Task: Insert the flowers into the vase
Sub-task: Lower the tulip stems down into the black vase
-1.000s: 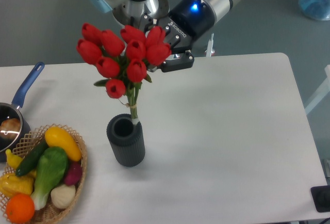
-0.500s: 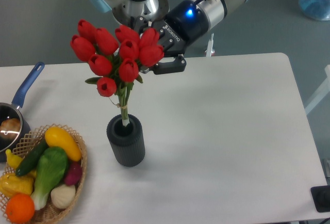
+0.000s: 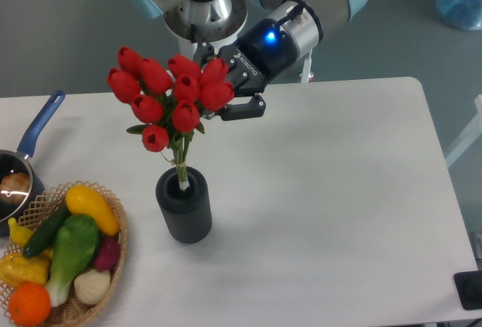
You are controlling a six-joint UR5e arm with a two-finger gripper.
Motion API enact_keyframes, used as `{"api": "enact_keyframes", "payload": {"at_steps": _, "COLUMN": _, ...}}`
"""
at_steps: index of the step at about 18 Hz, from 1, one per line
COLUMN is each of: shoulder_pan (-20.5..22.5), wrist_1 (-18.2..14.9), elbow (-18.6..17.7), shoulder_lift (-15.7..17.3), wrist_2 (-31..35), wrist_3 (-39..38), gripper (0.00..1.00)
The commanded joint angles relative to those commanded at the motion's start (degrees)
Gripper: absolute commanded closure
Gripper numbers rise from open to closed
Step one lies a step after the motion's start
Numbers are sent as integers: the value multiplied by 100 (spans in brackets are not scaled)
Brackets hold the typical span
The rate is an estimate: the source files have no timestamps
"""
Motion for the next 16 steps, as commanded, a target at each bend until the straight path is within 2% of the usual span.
{"api": "enact_keyframes", "payload": {"at_steps": 9, "shoulder_pan": -18, "wrist_1": -9, "elbow": -334, "shoulder_lift": -44, "wrist_2": 17, "wrist_3": 413, "gripper": 100}}
{"api": "enact_keyframes", "payload": {"at_steps": 16, "shoulder_pan": -53, "wrist_1": -18, "elbow": -343, "shoulder_lift": -167, "wrist_2": 44, "wrist_3": 466, "gripper": 100}}
